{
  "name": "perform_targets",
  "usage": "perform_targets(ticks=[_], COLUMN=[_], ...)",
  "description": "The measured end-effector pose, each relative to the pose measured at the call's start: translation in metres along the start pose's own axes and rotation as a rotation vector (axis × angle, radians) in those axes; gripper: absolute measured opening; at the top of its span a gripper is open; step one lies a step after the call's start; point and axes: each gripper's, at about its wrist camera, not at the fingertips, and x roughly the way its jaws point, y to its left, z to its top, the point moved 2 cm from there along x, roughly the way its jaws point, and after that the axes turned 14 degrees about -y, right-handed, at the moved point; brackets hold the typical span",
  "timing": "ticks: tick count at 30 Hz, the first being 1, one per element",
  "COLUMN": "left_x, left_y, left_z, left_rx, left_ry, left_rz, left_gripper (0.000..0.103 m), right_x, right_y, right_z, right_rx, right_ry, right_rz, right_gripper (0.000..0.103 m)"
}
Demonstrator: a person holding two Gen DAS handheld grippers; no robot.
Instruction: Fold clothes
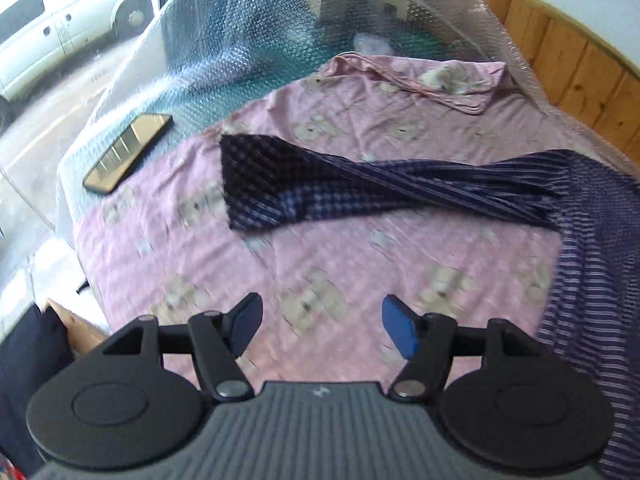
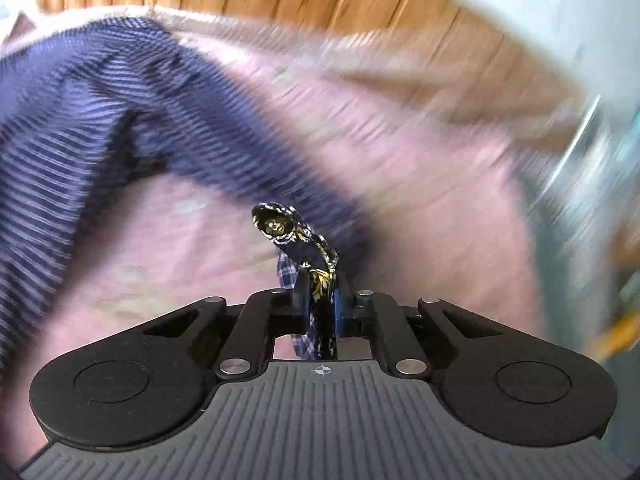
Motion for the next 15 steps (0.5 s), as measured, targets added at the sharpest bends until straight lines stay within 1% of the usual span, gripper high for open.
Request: perform_targets(ticks=[1, 2, 4, 5, 6, 7, 8, 9, 10, 12, 13, 15], left_x=[-0.005, -0.009, -0.014, -0.016, -0.018, -0.019, -0.022, -0.024, -0.027, -0.032, -0.034, -0.039], left_y=[-0.008, -0.016, -0.040, -0.053, -0.065, -0.077, -0.085, -0.093, -0.102, -0.118, -0.126, -0.143], left_z=[-0.002, -0.003, -0.007, -0.009, -0.012, -0.016, -0.017, -0.017, -0.018, -0.020, -0.020, -0.022], left_rx=[0.000, 0.001, 0.035, 0.052, 0.062, 0.071, 0.081, 0.091, 0.101, 0.121, 0.132, 0.152], left_ry=[0.004, 0.007, 0.015, 0.018, 0.025, 0.031, 0.034, 0.037, 0.039, 0.044, 0.046, 0.051], left_rz=[-0.013, -0.026, -0.048, -0.057, -0.070, -0.082, -0.090, -0.097, -0.104, -0.118, -0.125, -0.139], left_gripper=[0.067, 0.067, 0.067, 0.067, 0.067, 0.067, 0.067, 0.068, 0.069, 0.072, 0.074, 0.074], right_x=[-0.010, -0.020, -0.040, -0.050, -0.060, -0.070, -0.073, -0.071, -0.070, -0.070, -0.069, -0.067], right_y=[-0.008, -0.008, 0.000, 0.005, 0.009, 0.013, 0.017, 0.017, 0.011, -0.006, -0.018, -0.045], right_z=[0.003, -0.003, -0.024, -0.035, -0.046, -0.057, -0.073, -0.089, -0.095, -0.099, -0.099, -0.096], right_rx=[-0.114, -0.214, -0.394, -0.485, -0.575, -0.665, -0.706, -0.675, -0.567, -0.276, -0.116, 0.227], right_ry=[-0.042, -0.081, -0.148, -0.182, -0.216, -0.250, -0.220, -0.159, -0.122, -0.069, -0.065, -0.088], right_rz=[-0.025, -0.015, 0.044, 0.073, 0.103, 0.133, 0.172, 0.204, 0.213, 0.211, 0.216, 0.232], right_gripper=[0.008, 0.008, 0.009, 0.016, 0.032, 0.070, 0.088, 0.086, 0.080, 0.078, 0.081, 0.083])
